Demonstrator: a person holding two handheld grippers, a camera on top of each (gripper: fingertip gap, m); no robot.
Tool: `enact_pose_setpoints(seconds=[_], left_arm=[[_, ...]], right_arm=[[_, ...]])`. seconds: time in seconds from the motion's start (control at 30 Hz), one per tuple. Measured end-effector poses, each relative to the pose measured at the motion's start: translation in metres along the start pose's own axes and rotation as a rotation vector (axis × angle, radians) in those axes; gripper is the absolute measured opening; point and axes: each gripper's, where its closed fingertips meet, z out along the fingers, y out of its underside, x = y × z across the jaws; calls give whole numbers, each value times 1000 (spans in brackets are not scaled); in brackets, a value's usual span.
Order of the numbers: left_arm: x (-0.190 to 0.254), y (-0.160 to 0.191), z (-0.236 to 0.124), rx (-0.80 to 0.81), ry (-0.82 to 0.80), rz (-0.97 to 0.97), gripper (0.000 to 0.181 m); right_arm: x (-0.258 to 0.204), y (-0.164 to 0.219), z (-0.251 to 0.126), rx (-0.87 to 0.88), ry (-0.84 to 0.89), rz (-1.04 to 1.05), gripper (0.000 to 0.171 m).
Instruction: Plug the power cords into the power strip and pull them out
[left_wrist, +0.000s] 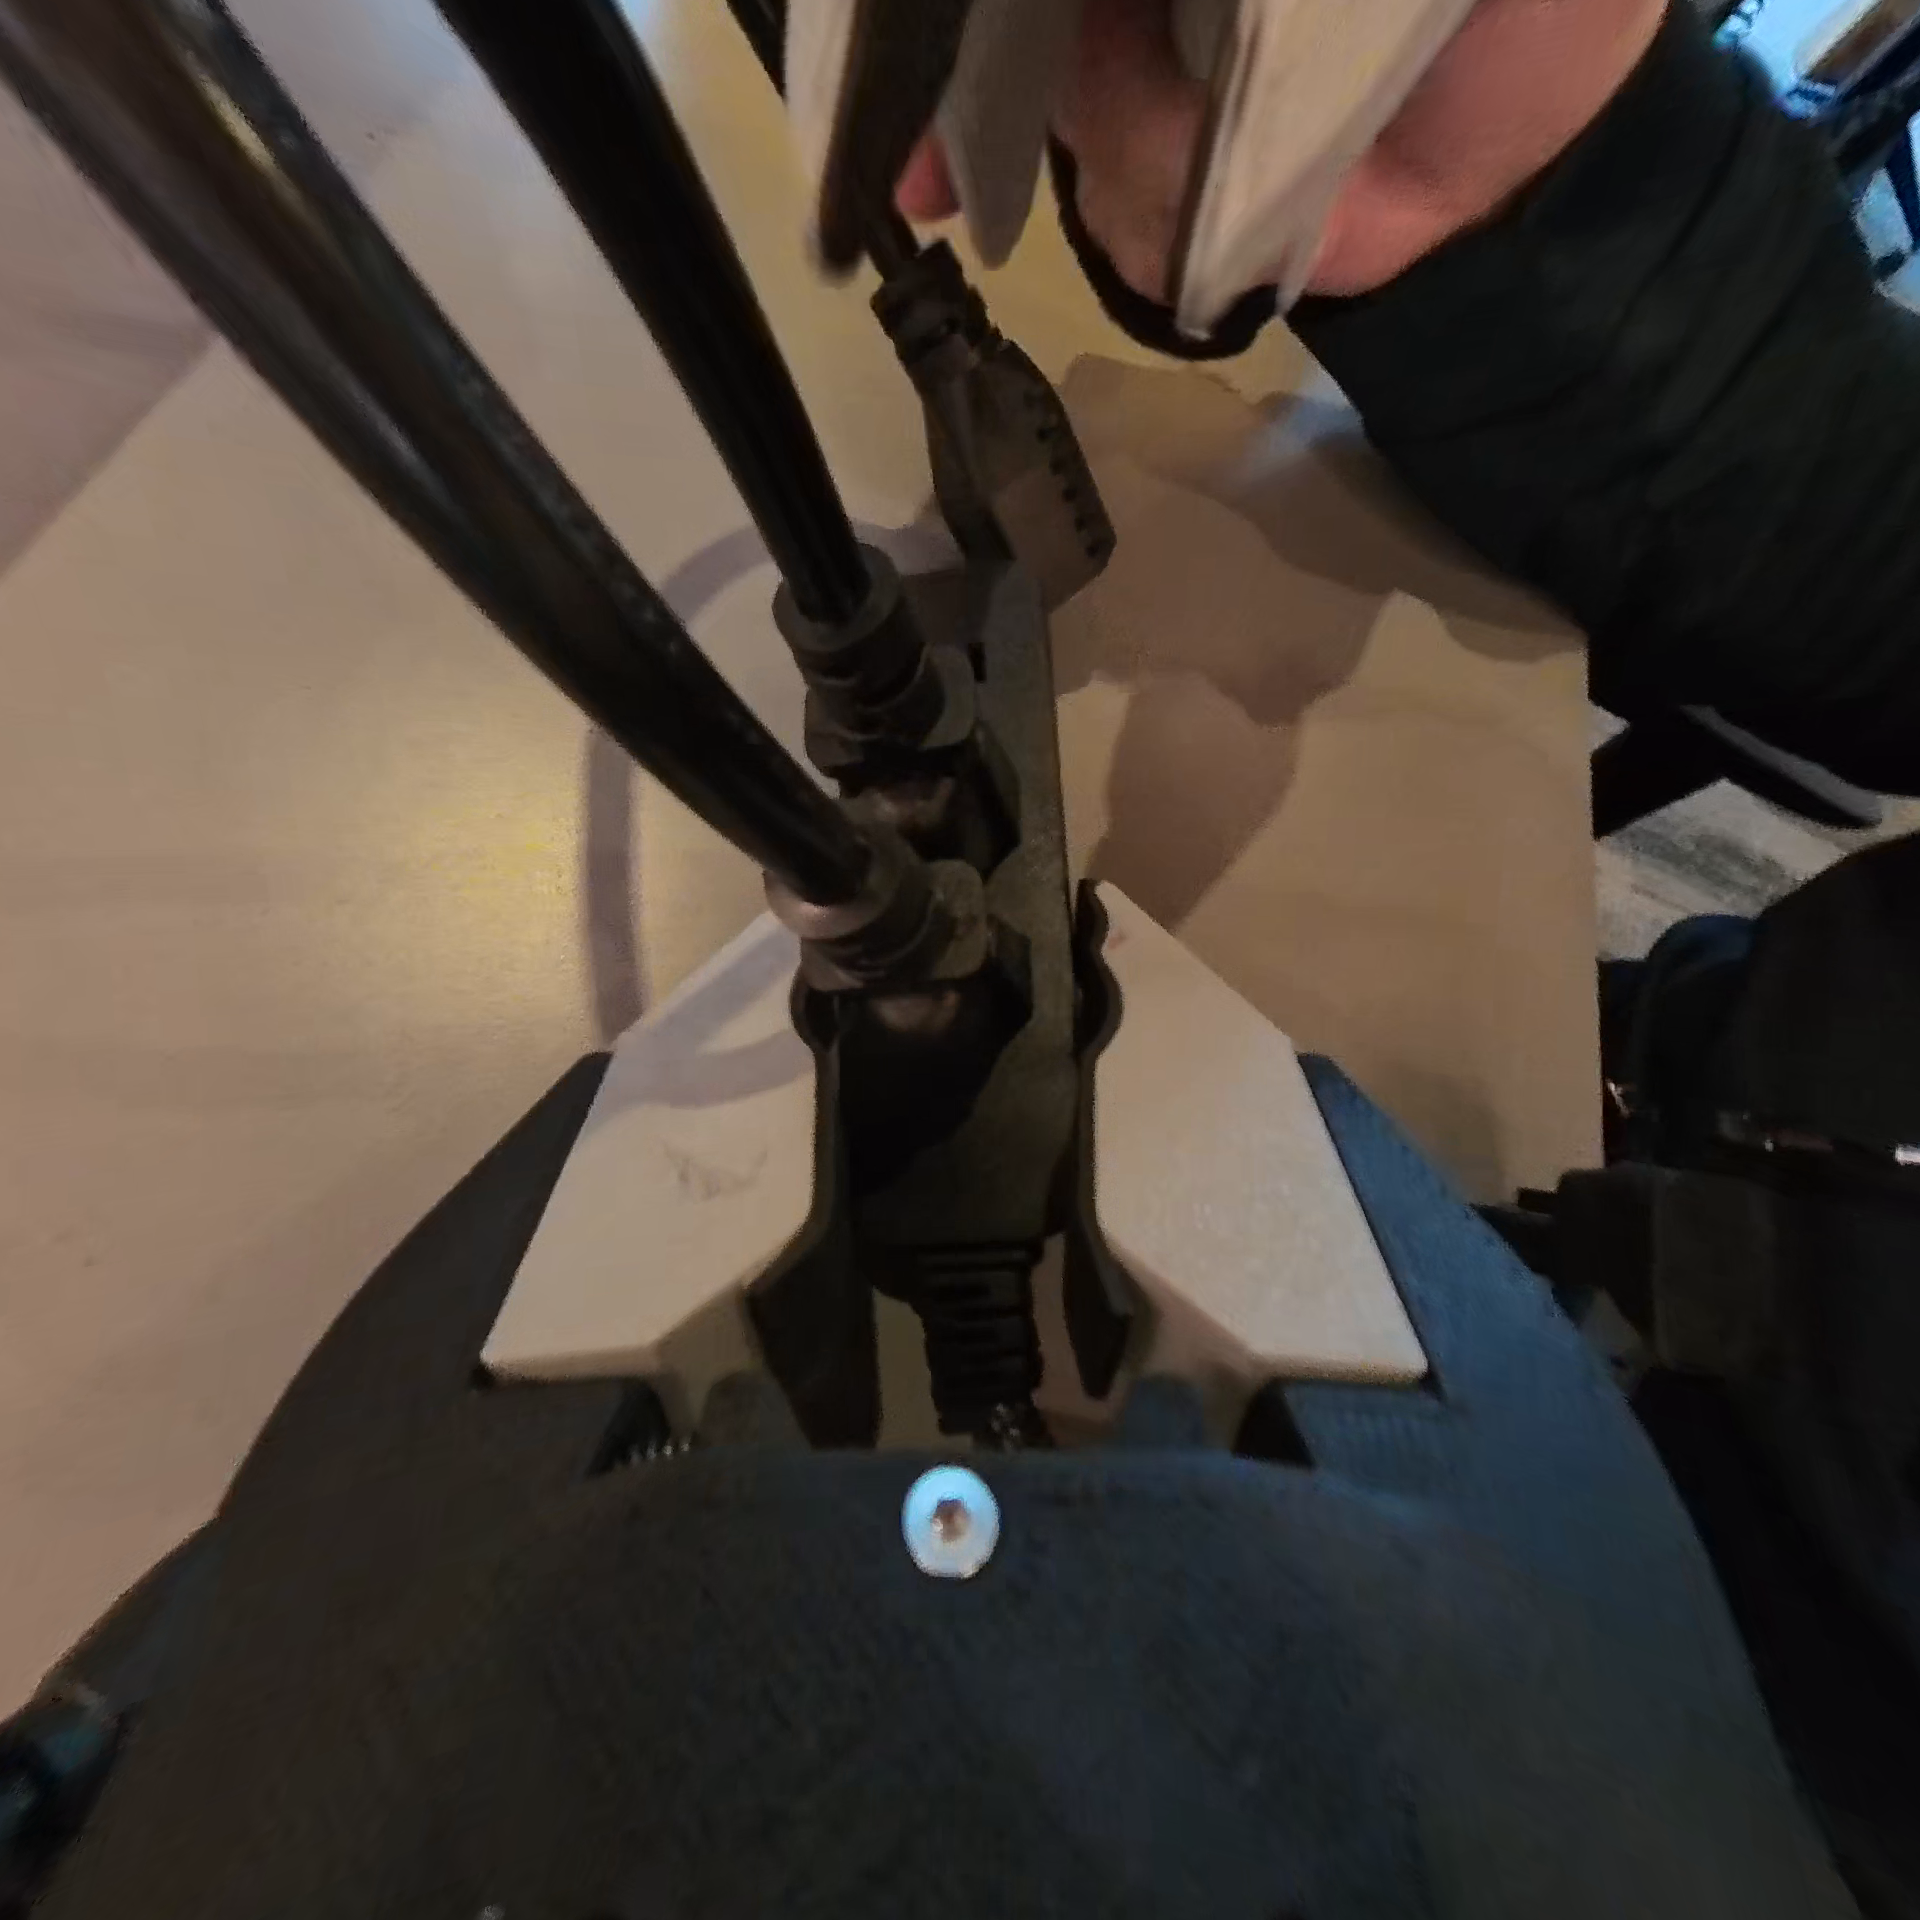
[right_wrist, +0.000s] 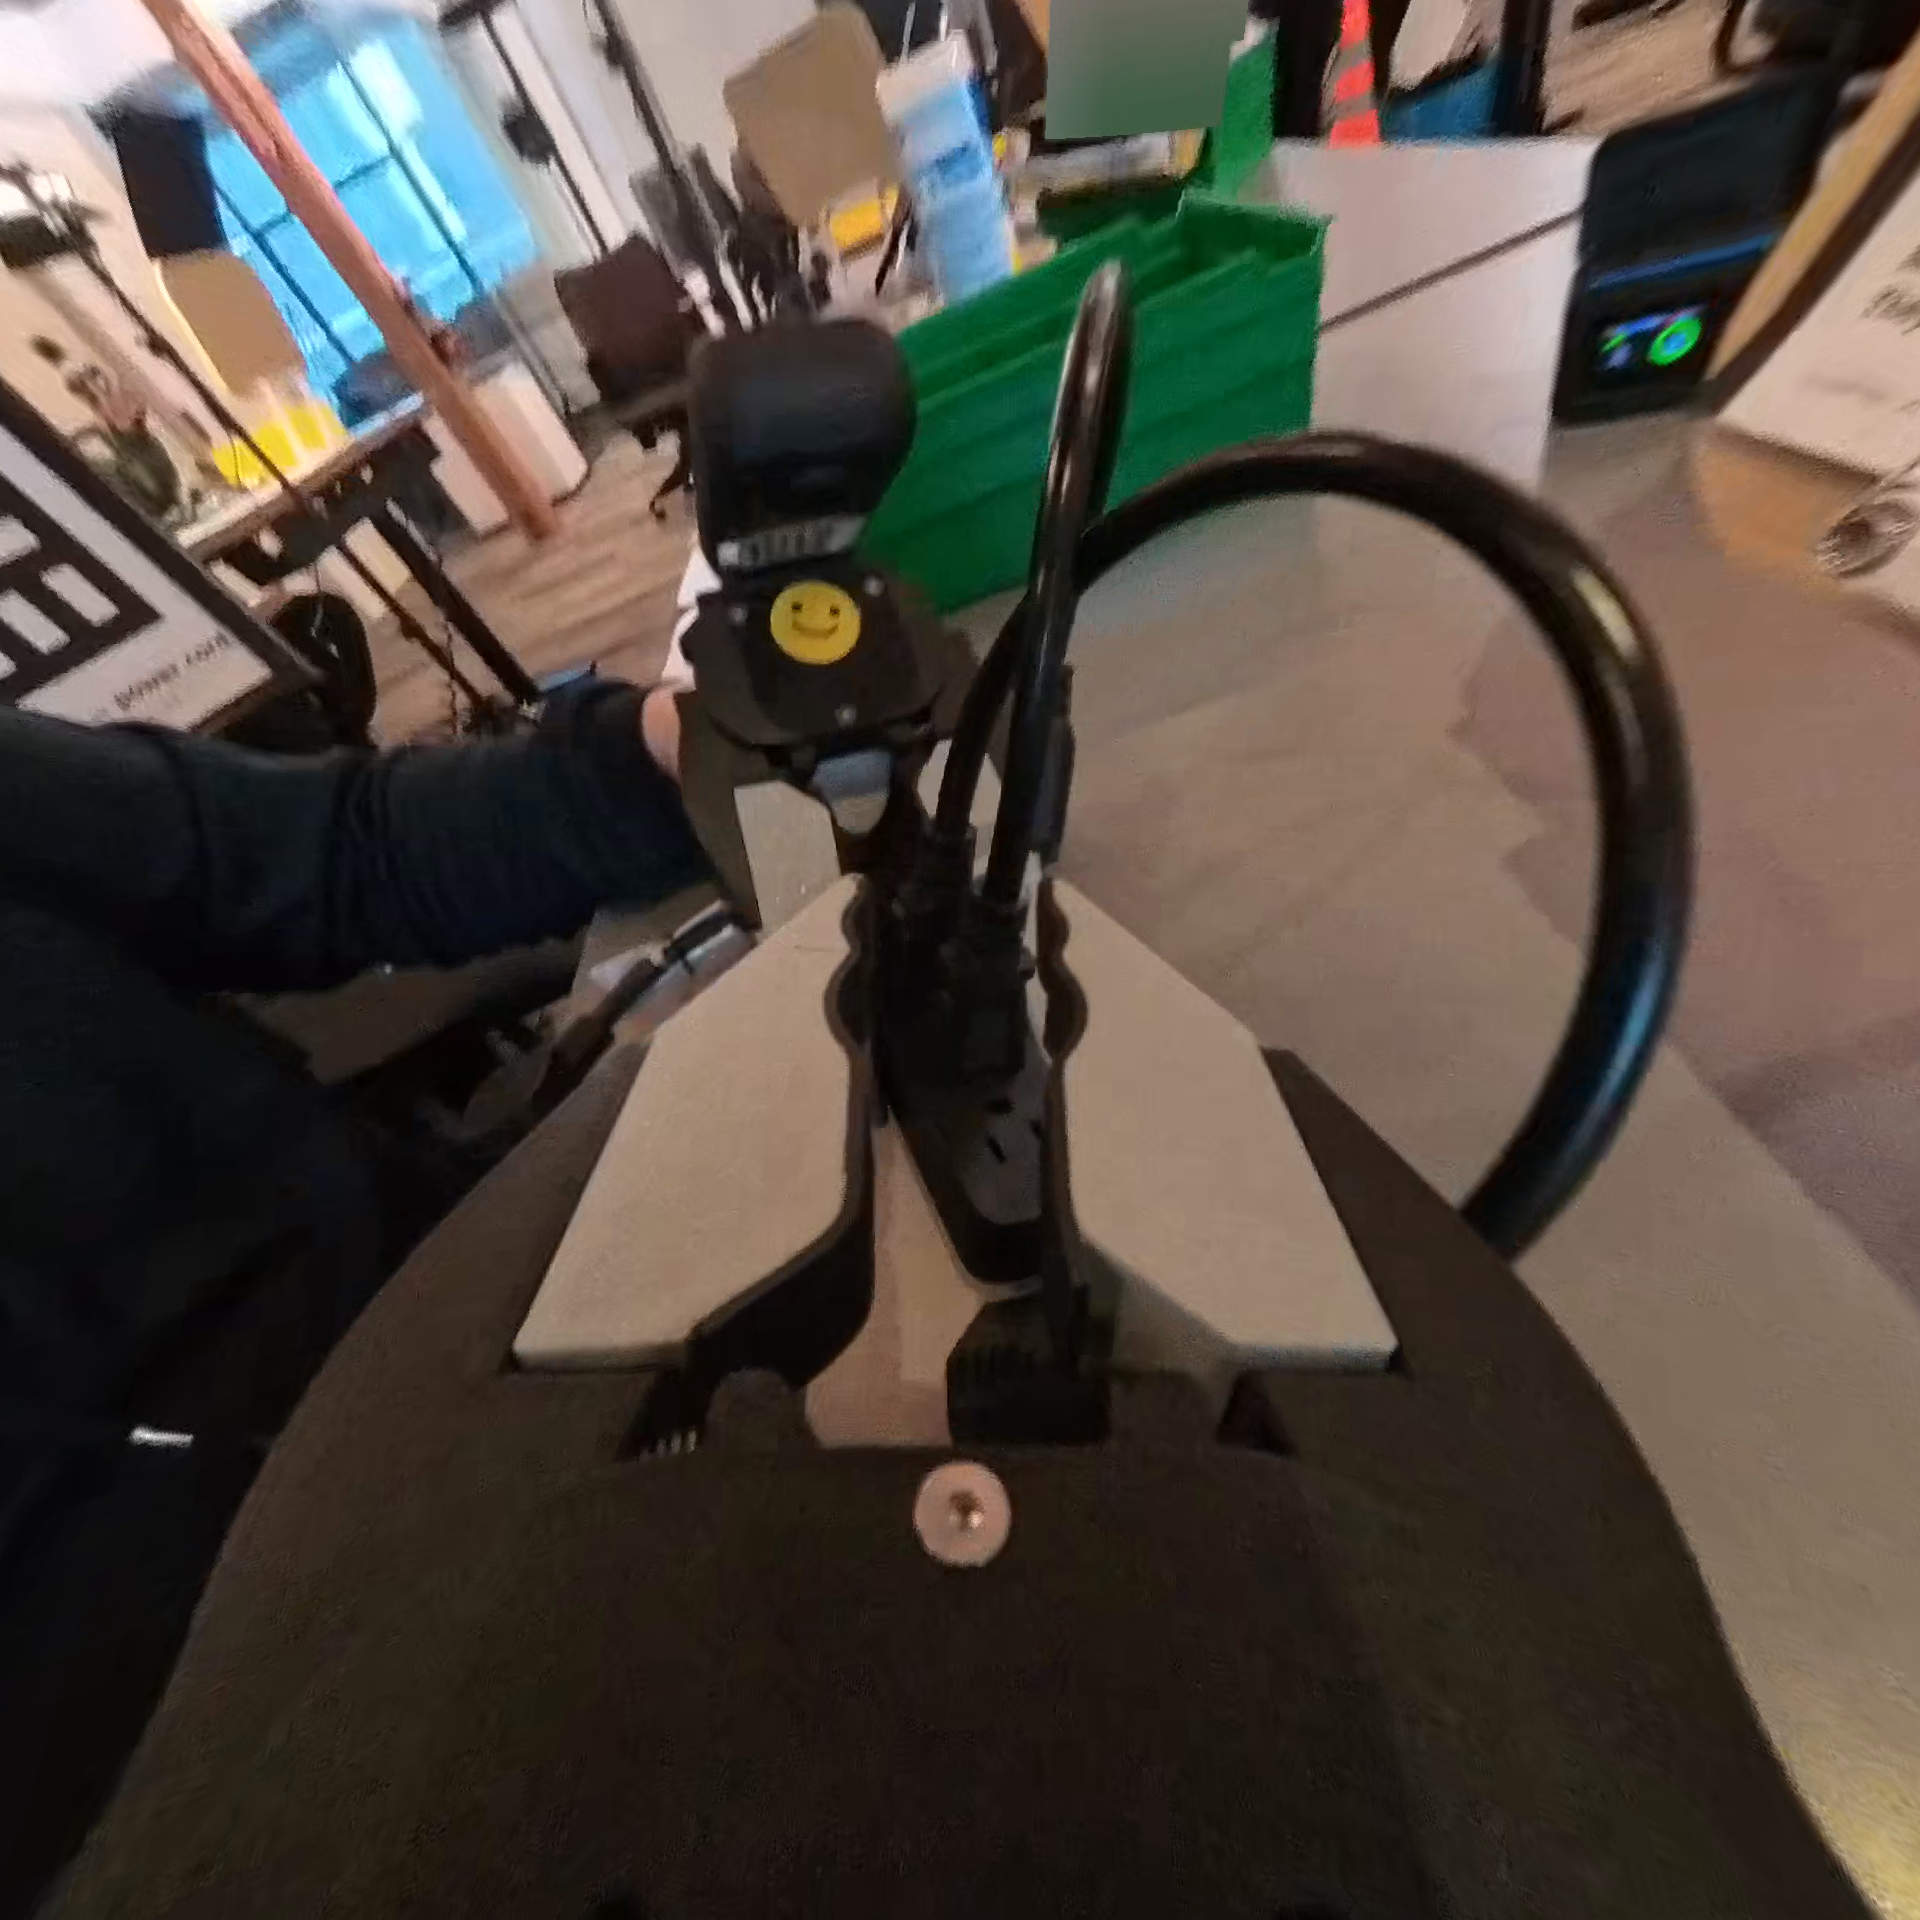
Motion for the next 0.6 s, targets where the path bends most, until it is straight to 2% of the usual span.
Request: enact_pose_setpoints(seconds=[0.2,0.6], left_arm=[[3,4,-2,-30,24,123,43],[6,5,-1,-34,23,150,43]], right_arm=[[5,30,25,-157,41,-48,36],[-5,48,37,-245,-1,-107,28]])
